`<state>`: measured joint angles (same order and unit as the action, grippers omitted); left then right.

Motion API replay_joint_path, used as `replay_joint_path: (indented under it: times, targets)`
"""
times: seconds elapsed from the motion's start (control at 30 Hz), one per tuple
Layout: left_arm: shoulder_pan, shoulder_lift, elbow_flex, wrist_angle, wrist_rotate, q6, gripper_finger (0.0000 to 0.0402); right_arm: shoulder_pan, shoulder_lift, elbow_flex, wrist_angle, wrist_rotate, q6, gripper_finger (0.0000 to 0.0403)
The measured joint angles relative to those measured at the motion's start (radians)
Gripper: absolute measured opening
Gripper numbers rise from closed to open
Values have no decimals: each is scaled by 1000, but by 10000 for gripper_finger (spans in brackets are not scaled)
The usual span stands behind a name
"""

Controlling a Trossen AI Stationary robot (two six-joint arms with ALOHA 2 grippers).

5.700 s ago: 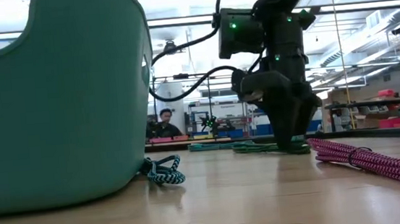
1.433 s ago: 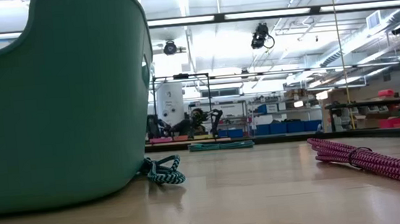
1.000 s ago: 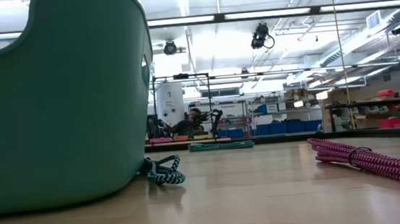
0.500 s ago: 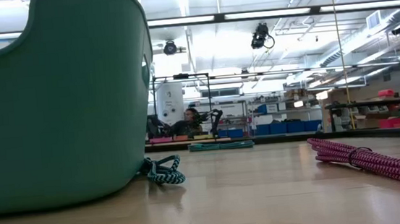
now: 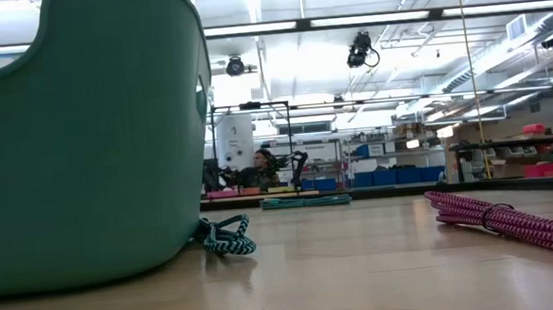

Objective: Pick and place USB-C Cables
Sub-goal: Put the green charger cable into the green bin

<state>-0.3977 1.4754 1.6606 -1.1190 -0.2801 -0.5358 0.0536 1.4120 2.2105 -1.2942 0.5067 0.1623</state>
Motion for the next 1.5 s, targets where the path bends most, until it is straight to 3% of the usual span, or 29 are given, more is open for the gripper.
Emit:
replay_joint_path:
  times: [0.17,0.33,0.5,0.73,0.87,1.07,1.27,1.5]
  targets:
    - [-92,0,-102,61,-78,-194,21,0,8,0,-44,-17,22,236]
    - [-201,0,-130,134,-190,-340,21,0,30,0,-57,-57,17,235]
    - [-308,0,-131,126,-353,-449,21,0,52,0,-55,-84,-14,235]
    - [-428,0,-131,105,-490,-628,21,0,72,0,-54,-90,-30,234]
    - [-481,-1,-131,10,-579,-770,21,0,75,0,-54,-90,-27,233]
    - [-532,44,-131,-113,-607,-977,21,0,74,0,-54,-90,-27,233]
    - [-562,93,-131,-107,-651,-1046,21,0,74,0,-53,-90,-25,234]
    - [-551,116,-131,-104,-615,-1036,21,0,74,0,-40,-90,-25,233]
